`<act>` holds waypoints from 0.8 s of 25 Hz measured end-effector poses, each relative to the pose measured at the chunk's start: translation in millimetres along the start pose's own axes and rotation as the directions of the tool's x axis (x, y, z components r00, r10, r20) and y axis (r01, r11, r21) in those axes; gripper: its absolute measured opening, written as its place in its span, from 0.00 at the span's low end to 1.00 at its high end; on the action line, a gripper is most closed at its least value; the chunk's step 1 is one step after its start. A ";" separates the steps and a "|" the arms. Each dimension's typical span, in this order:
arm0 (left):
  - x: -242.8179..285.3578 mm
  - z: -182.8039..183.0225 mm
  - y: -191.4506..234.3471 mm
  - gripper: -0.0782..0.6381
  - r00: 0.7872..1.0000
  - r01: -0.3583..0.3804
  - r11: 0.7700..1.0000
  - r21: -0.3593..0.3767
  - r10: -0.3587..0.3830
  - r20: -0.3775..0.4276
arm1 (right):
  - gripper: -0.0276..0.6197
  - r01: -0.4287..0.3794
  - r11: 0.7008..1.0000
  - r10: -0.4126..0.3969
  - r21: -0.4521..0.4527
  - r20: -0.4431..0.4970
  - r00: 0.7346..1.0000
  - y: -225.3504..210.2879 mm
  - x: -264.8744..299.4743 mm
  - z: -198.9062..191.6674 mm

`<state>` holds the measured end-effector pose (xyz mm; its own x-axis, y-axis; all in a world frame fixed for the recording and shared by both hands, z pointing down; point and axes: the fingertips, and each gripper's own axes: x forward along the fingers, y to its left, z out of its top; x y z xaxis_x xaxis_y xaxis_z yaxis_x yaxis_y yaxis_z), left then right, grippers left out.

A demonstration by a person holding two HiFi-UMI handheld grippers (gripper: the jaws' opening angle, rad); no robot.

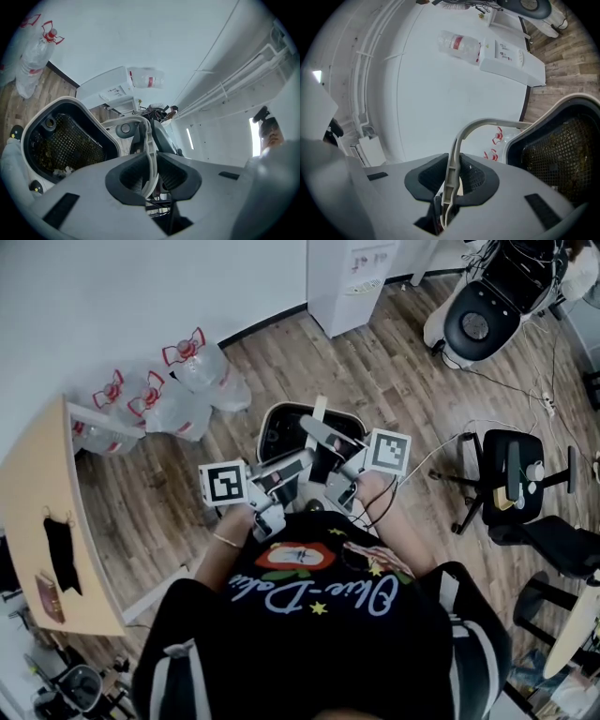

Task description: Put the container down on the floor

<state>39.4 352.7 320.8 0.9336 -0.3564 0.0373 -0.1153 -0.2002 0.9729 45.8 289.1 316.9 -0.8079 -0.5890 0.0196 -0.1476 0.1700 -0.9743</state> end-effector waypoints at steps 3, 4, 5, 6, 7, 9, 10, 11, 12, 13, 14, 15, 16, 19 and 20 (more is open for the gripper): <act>5.4 21.4 6.2 0.19 1.000 0.010 1.000 -0.022 -0.011 -0.003 | 0.13 0.006 1.000 -0.006 0.012 0.008 1.000 -5.9 16.9 15.3; 6.0 27.6 8.6 0.19 1.000 0.012 1.000 -0.023 -0.012 -0.003 | 0.13 0.010 1.000 -0.010 0.014 0.009 1.000 -7.9 21.7 19.2; 6.5 34.2 11.5 0.19 1.000 0.011 1.000 -0.024 -0.012 -0.003 | 0.13 0.014 1.000 -0.014 0.016 0.011 1.000 -9.8 26.8 23.3; 7.1 40.9 14.6 0.19 1.000 0.011 1.000 -0.024 -0.011 -0.003 | 0.13 0.017 1.000 -0.017 0.018 0.013 1.000 -11.7 32.2 27.4; 7.8 47.7 17.5 0.19 1.000 0.012 1.000 -0.025 -0.012 -0.003 | 0.13 0.020 1.000 -0.020 0.018 0.014 1.000 -13.7 37.8 31.5; 8.1 60.9 23.9 0.19 1.000 0.014 1.000 -0.026 -0.014 -0.008 | 0.13 0.027 1.000 -0.027 0.012 0.015 1.000 -18.2 49.6 39.3; 8.0 68.0 27.5 0.19 1.000 0.013 1.000 -0.026 -0.013 -0.012 | 0.13 0.032 0.999 -0.032 0.010 0.015 0.999 -20.5 55.8 43.3; 8.3 75.9 30.5 0.19 1.000 0.013 1.000 -0.024 -0.013 -0.015 | 0.13 0.037 0.999 -0.037 0.012 0.016 0.999 -22.5 62.2 47.8; 9.4 84.0 32.5 0.19 1.000 0.016 1.000 -0.021 -0.017 -0.018 | 0.13 0.041 0.999 -0.041 0.016 0.018 0.999 -23.8 68.4 52.8; 11.2 91.7 33.7 0.19 1.000 0.022 1.000 -0.020 -0.022 -0.022 | 0.13 0.042 0.999 -0.043 0.021 0.021 0.999 -24.7 73.8 58.0; 13.1 98.7 34.7 0.19 0.999 0.027 0.999 -0.020 -0.027 -0.026 | 0.13 0.043 0.999 -0.043 0.024 0.026 0.999 -25.3 78.7 63.1; 14.8 105.1 35.8 0.19 0.999 0.030 0.999 -0.022 -0.031 -0.031 | 0.13 0.042 0.999 -0.043 0.024 0.031 0.999 -25.8 83.2 68.2; 16.0 111.4 37.4 0.19 0.999 0.030 0.999 -0.025 -0.031 -0.037 | 0.13 0.044 0.999 -0.045 0.022 0.036 0.998 -26.6 87.9 73.1; 17.4 132.9 42.5 0.18 0.998 0.029 0.999 -0.025 -0.030 -0.055 | 0.13 0.063 0.998 -0.063 0.016 0.043 0.997 -31.7 104.9 86.5; 17.1 140.0 44.1 0.18 0.998 0.030 0.999 -0.028 -0.031 -0.058 | 0.13 0.067 0.998 -0.068 0.018 0.045 0.997 -32.9 111.3 90.2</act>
<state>2.8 210.0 332.4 0.9550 -0.2959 0.0201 -0.0779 -0.1846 0.9797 12.2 146.6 330.9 -0.7697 -0.6340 0.0758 -0.1911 0.1156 -0.9747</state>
